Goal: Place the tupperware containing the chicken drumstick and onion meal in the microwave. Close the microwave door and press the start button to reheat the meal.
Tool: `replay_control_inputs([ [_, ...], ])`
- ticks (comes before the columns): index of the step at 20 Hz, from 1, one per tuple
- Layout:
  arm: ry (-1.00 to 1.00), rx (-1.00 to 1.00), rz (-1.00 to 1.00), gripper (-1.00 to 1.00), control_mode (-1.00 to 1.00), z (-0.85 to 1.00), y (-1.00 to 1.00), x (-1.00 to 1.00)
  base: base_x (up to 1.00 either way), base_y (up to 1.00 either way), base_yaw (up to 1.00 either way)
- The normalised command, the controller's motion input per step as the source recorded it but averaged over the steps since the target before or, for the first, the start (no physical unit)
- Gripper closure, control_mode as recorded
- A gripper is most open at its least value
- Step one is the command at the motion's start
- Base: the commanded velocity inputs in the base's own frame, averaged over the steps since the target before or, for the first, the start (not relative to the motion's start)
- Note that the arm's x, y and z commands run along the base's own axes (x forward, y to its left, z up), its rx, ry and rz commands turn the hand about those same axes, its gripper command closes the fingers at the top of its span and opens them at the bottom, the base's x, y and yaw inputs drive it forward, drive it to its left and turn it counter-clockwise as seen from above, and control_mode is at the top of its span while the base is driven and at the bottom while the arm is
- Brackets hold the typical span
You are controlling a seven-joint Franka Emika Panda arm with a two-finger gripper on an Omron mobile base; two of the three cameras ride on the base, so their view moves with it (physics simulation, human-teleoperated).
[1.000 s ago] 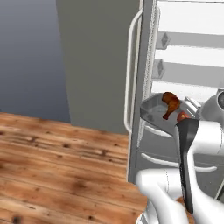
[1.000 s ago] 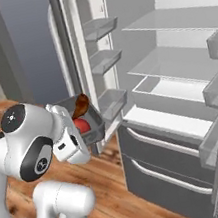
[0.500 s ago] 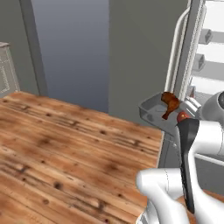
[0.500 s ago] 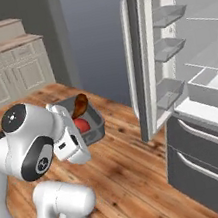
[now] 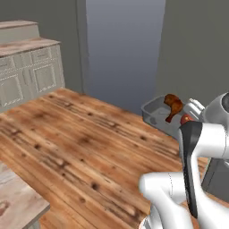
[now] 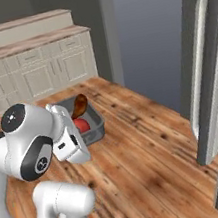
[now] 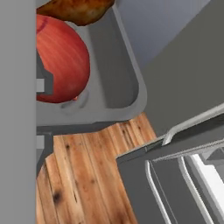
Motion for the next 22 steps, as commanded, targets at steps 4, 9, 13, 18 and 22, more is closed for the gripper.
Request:
replay_control_inputs([
  [4,0.00,0.00,0.00,1.00,1.00,0.00,0.00,0.00,0.12,0.03,0.40],
  [9,0.00,0.00,0.00,1.00,1.00,0.00,0.00,0.00,-0.30,-0.08,0.39],
  [13,0.00,0.00,0.00,1.00,1.00,0.00,0.00,0.00,-0.59,-0.22,0.35],
  [18,0.00,0.00,0.00,1.00,1.00,0.00,0.00,0.00,-0.56,-0.11,0.37],
  [22,0.00,0.00,0.00,1.00,1.00,0.00,0.00,0.00,-0.36,0.00,0.48],
])
